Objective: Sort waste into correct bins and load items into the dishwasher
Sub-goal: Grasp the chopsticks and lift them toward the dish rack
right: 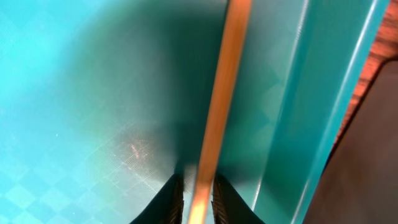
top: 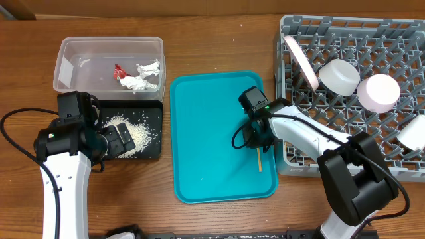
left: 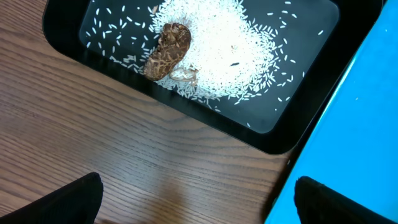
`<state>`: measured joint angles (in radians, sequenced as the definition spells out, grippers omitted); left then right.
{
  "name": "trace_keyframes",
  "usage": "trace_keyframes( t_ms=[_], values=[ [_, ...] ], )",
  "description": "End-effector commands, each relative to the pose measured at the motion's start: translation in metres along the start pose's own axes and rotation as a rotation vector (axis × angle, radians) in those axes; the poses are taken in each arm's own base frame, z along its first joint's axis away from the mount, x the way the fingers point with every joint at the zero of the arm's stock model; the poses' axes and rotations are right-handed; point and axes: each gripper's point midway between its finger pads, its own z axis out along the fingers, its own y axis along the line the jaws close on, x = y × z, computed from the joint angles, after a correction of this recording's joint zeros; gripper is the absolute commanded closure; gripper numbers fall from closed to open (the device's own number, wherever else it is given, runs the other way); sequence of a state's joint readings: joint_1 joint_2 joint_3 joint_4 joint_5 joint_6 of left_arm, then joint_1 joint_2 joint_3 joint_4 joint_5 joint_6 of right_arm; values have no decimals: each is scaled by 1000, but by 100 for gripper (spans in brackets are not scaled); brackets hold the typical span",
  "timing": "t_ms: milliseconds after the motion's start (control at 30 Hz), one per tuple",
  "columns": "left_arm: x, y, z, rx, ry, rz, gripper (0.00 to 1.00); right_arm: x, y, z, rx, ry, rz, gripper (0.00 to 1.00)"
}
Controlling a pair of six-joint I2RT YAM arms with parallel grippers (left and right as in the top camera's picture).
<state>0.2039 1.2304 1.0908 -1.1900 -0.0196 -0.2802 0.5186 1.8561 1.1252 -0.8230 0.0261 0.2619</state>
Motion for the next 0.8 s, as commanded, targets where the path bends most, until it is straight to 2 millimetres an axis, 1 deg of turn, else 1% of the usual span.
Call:
trace_keyframes(
  t_ms=[0, 167, 233, 300, 367, 400, 433, 467, 500, 533, 567, 600, 633, 667, 700, 733, 767],
  values=[
    [-2, 2, -2, -4, -4, 5, 0, 8, -1, 7, -4, 28, 5, 83],
    [-2, 2, -2, -4, -4, 5, 0, 17, 5, 6, -43, 69, 4, 84],
    [-2, 2, -2, -4, -4, 5, 0, 19, 6, 1, -46, 90, 5, 96],
    [-2, 2, -2, -4, -4, 5, 0, 15, 7, -8, -46, 91, 5, 96],
    [-2, 2, -2, -4, -4, 5, 0, -4, 14, -38, -65, 34, 2, 96],
    [-2, 2, -2, -4, -4, 5, 0, -15, 17, -58, -80, -14, -2, 96],
    [-2, 2, -2, -4, -4, 5, 0, -22, 18, -73, -89, -49, -2, 96],
    [-2, 2, -2, -4, -4, 5, 0, -33, 16, -98, -80, -112, 0, 96],
    [-2, 2, -2, -4, -4, 5, 0, -38, 11, -111, -61, -150, 6, 96],
    [-2, 2, -2, -4, -4, 5, 0, -49, -10, -141, 0, -239, 39, 96],
    [-2, 2, -2, -4, -4, 6, 0, -55, -28, -155, 37, -283, 76, 96],
    [-2, 2, -2, -4, -4, 5, 0, -58, -45, -163, 57, -306, 106, 96],
    [-2, 2, -2, -4, -5, 5, 0, -59, -61, -165, 71, -309, 109, 96],
    [-2, 2, -2, -4, -4, 5, 0, -60, -69, -164, 80, -303, 104, 96],
    [-2, 2, -2, -4, -4, 5, 0, -58, -79, -162, 96, -287, 90, 92],
    [-2, 2, -2, -4, -4, 5, 0, -54, -93, -159, 115, -256, 74, 92],
    [-2, 2, -2, -4, -4, 5, 0, -52, -101, -157, 122, -242, 84, 92]
  ],
)
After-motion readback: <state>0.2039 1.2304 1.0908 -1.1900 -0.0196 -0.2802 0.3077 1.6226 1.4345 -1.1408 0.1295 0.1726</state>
